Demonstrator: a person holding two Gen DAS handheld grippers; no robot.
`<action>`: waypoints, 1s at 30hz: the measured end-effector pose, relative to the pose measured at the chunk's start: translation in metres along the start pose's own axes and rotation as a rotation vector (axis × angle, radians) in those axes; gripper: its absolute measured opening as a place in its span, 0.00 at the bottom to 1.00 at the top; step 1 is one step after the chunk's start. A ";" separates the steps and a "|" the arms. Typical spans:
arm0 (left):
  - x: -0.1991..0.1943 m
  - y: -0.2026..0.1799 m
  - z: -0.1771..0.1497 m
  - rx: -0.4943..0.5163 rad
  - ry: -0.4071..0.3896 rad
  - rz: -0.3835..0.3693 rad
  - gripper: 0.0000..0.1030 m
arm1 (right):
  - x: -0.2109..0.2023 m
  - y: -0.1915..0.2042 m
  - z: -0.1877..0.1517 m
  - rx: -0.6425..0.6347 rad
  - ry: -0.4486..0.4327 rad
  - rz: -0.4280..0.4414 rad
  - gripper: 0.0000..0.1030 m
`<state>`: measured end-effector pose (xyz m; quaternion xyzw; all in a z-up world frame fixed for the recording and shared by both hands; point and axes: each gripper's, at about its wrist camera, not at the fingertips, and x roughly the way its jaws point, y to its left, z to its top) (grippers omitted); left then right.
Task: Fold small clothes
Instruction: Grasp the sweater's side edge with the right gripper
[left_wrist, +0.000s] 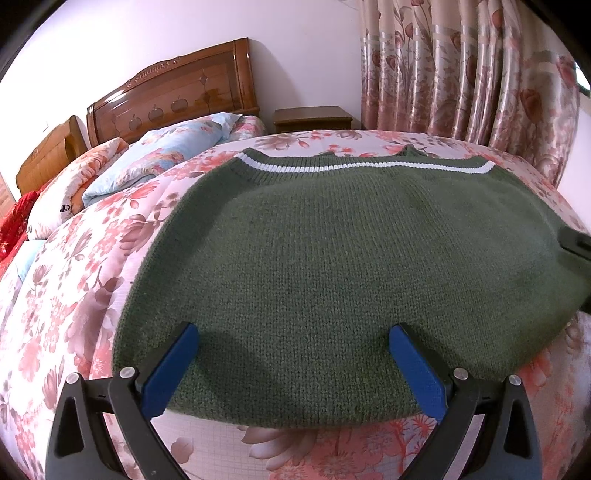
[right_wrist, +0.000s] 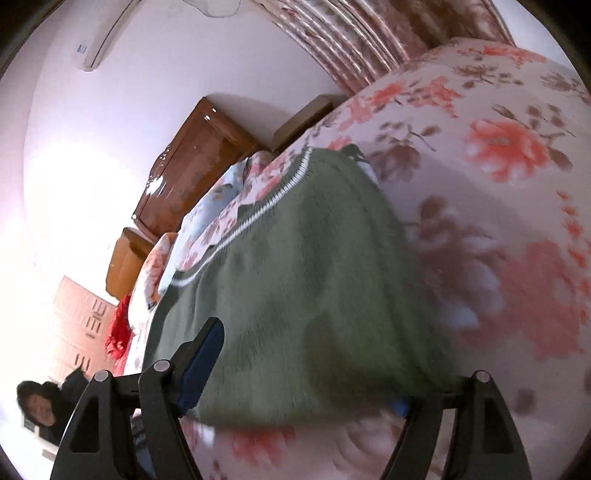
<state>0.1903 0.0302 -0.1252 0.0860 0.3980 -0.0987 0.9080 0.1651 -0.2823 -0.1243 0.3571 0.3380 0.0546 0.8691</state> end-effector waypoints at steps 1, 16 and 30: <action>0.000 0.000 0.000 0.000 0.000 0.000 1.00 | 0.004 0.003 0.000 -0.013 -0.003 -0.004 0.64; -0.036 -0.081 0.036 0.101 0.014 -0.176 1.00 | -0.083 -0.050 -0.017 -0.018 -0.094 -0.023 0.18; 0.068 -0.119 0.109 0.031 0.146 -0.090 1.00 | -0.088 -0.056 -0.017 -0.037 -0.086 -0.045 0.19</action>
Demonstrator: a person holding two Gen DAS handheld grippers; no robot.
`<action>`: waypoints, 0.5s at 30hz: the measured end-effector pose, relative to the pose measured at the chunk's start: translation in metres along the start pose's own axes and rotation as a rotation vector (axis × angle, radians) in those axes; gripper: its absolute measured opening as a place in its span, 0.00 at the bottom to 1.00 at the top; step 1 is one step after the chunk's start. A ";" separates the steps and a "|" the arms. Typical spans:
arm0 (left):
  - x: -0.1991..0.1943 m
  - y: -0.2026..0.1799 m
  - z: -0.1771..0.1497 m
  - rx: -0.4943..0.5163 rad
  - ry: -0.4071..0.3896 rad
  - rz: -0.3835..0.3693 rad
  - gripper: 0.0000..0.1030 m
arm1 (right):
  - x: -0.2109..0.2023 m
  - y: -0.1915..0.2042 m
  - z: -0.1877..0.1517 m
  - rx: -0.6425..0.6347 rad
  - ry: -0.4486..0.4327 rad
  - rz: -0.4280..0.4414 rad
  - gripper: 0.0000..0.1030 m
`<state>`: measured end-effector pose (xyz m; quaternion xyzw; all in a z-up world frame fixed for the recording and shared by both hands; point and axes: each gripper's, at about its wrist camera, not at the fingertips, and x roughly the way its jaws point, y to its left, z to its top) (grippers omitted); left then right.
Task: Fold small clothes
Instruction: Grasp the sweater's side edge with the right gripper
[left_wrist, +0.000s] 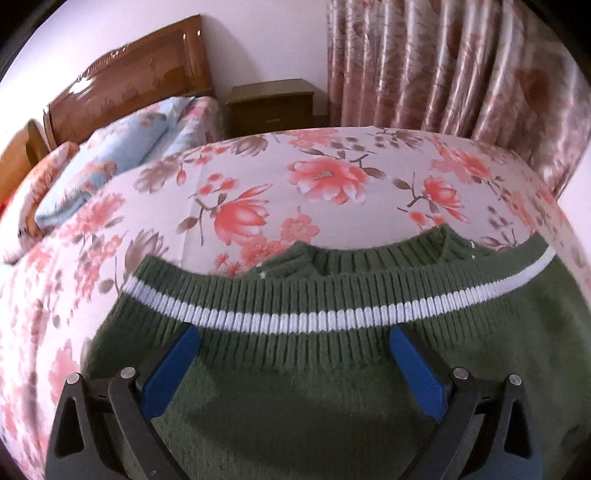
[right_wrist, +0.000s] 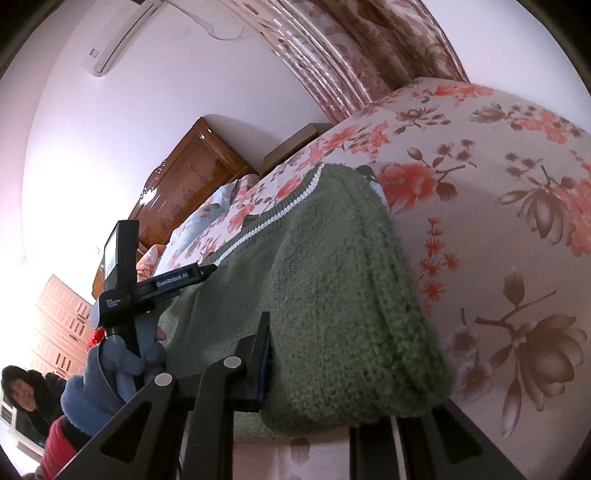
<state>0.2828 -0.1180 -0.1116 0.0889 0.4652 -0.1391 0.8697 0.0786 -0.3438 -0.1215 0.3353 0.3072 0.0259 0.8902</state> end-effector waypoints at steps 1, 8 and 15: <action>-0.005 0.002 -0.006 -0.004 -0.008 -0.008 1.00 | -0.001 -0.001 -0.001 0.007 0.004 0.002 0.20; -0.078 -0.008 -0.097 0.081 -0.122 -0.077 1.00 | 0.006 -0.012 -0.001 0.074 0.029 0.010 0.26; -0.083 -0.022 -0.139 0.149 -0.107 -0.026 1.00 | 0.009 -0.018 -0.002 0.102 0.026 0.017 0.29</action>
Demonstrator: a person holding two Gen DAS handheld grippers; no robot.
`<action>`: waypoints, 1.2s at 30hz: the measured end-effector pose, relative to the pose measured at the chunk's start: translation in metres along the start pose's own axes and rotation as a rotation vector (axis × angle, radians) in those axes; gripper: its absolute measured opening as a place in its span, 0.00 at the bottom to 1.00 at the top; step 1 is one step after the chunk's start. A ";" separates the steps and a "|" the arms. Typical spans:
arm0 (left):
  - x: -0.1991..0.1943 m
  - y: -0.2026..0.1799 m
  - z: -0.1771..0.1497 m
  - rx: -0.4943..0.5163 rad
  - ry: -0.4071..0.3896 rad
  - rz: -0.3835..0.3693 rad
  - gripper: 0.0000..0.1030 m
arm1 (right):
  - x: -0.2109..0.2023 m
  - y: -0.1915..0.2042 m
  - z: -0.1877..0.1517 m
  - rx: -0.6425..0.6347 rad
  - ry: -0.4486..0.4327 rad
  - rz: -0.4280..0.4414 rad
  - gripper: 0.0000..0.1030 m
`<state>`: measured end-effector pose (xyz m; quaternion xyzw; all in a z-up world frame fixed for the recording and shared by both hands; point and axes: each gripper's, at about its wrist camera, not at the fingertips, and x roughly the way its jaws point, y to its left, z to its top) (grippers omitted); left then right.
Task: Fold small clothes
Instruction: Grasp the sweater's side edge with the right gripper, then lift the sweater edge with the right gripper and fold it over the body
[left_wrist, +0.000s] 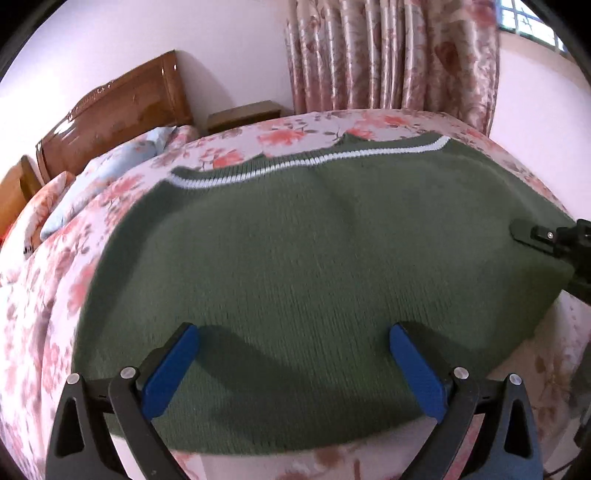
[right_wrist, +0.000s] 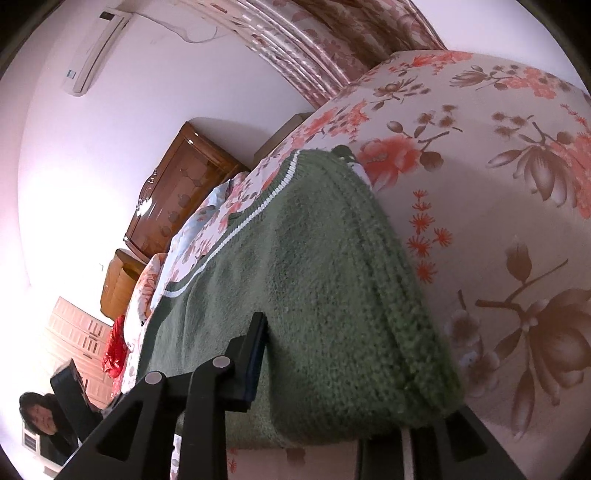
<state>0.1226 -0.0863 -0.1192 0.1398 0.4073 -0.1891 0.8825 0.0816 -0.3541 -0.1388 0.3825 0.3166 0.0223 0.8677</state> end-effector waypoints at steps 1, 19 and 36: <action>-0.002 -0.001 -0.002 0.008 0.003 0.003 1.00 | 0.000 0.000 0.000 -0.003 -0.002 -0.002 0.29; -0.003 0.008 0.008 -0.014 -0.021 0.013 1.00 | 0.003 0.001 0.001 -0.001 -0.008 -0.012 0.28; -0.029 0.064 -0.003 -0.149 -0.146 -0.160 1.00 | -0.022 0.111 -0.003 -0.316 -0.200 -0.104 0.19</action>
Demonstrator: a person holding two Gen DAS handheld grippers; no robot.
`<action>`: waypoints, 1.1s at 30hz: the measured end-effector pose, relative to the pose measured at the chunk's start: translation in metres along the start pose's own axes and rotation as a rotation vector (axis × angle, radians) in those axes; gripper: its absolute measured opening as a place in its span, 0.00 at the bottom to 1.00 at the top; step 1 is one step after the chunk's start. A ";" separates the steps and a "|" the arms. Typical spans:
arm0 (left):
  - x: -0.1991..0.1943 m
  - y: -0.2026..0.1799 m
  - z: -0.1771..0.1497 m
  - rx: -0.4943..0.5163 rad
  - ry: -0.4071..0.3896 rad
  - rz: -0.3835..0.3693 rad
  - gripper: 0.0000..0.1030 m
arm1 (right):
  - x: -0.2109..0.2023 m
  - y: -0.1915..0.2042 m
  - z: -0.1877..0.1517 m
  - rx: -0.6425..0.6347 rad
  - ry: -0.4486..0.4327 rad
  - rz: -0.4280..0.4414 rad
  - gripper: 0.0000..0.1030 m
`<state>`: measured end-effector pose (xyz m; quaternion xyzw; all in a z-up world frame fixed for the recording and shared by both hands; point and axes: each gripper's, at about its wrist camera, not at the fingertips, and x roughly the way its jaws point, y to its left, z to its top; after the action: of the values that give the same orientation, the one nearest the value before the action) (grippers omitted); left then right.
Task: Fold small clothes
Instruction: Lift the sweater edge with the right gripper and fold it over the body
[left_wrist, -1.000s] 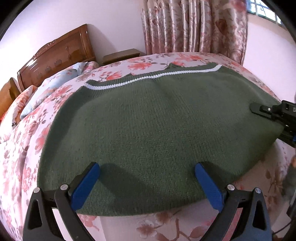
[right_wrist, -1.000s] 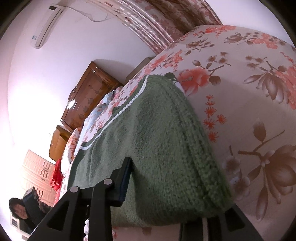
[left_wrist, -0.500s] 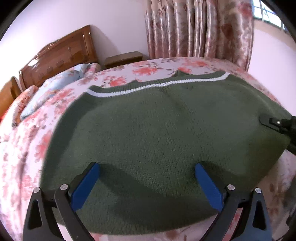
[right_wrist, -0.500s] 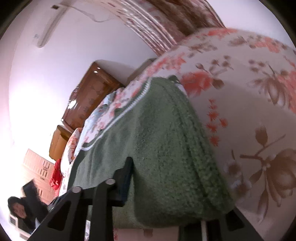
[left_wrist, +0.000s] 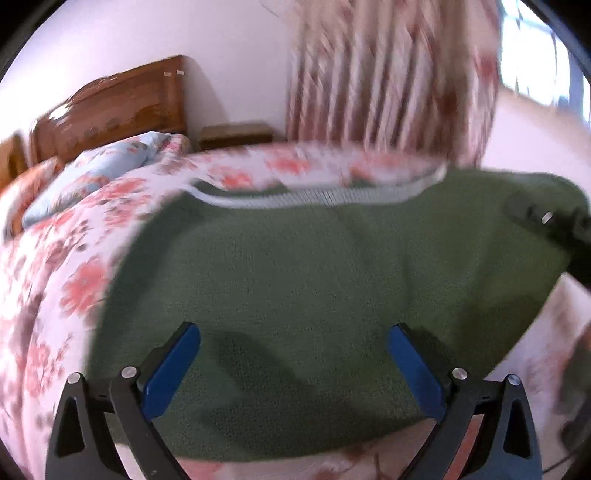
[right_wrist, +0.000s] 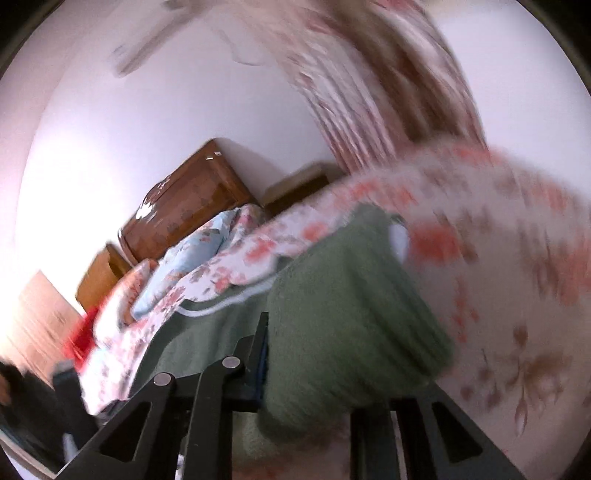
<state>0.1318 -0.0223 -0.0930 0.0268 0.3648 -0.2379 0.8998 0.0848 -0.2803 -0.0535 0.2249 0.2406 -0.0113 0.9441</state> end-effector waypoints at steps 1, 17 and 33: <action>-0.017 0.019 0.005 -0.048 -0.046 0.002 1.00 | -0.001 0.016 0.003 -0.052 -0.015 -0.003 0.19; -0.101 0.158 -0.001 -0.299 -0.183 0.231 1.00 | 0.094 0.252 -0.154 -1.216 0.122 -0.051 0.22; -0.099 0.143 -0.004 -0.270 -0.171 0.231 1.00 | 0.098 0.243 -0.199 -1.443 -0.051 -0.243 0.42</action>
<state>0.1321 0.1460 -0.0479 -0.0727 0.3100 -0.0836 0.9443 0.1136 0.0322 -0.1528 -0.4818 0.1891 0.0401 0.8547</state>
